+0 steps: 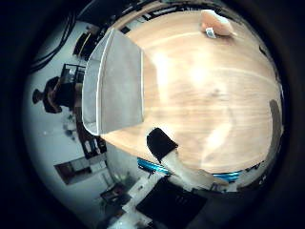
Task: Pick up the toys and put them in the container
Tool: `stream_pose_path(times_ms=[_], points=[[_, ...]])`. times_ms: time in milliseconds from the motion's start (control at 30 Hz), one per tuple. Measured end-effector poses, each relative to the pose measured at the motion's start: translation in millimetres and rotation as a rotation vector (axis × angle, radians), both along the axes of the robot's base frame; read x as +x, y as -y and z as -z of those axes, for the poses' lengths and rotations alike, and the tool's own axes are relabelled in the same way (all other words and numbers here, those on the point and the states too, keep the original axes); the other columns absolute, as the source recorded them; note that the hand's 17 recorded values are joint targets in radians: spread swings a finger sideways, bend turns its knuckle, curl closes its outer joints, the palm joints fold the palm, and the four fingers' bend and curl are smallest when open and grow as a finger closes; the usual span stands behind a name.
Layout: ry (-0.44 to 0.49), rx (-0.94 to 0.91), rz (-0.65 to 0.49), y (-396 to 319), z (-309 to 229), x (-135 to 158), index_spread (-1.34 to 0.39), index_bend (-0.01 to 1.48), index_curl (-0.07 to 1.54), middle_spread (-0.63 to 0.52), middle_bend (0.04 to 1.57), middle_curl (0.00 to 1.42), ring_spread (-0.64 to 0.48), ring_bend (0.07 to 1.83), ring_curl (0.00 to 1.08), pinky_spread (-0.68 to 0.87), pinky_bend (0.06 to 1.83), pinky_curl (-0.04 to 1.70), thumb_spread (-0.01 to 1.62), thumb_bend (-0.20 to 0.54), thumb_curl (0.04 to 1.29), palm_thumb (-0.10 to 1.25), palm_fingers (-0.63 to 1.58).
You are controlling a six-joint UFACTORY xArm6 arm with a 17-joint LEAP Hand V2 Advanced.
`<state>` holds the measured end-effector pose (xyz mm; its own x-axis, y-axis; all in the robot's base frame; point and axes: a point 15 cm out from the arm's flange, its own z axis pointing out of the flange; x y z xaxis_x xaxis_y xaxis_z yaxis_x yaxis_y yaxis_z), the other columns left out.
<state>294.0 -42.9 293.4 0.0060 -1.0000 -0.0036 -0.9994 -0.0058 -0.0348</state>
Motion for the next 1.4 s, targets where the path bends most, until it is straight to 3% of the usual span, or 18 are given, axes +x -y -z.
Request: stream_pose_path(times_ms=[567, 767, 1100, 1400], points=[[-0.032, 0.004, -0.006, -3, 19, -12, -0.48, 0.17, 0.31, -0.19, 0.31, 0.36, -0.11, 0.69, 0.19, 0.33, 0.79, 0.05, 0.98, -0.028, 0.28, 0.28, 0.35], [0.01, -0.004, 0.005, 9, 12, 3, -0.48, 0.16, 0.3, -0.21, 0.32, 0.36, -0.14, 0.74, 0.2, 0.29, 0.8, 0.04, 0.98, -0.027, 0.28, 0.28, 0.39], [0.024, -0.01, 0.055, 57, -10, 58, -0.49, 0.18, 0.3, -0.23, 0.32, 0.36, -0.17, 0.74, 0.2, 0.22, 0.84, 0.04, 0.97, -0.029, 0.29, 0.28, 0.37], [0.018, -0.01, 0.063, 88, -9, 134, -0.48, 0.17, 0.31, -0.21, 0.28, 0.36, -0.15, 0.67, 0.18, 0.2, 0.9, 0.04, 0.97, -0.027, 0.29, 0.29, 0.32]])
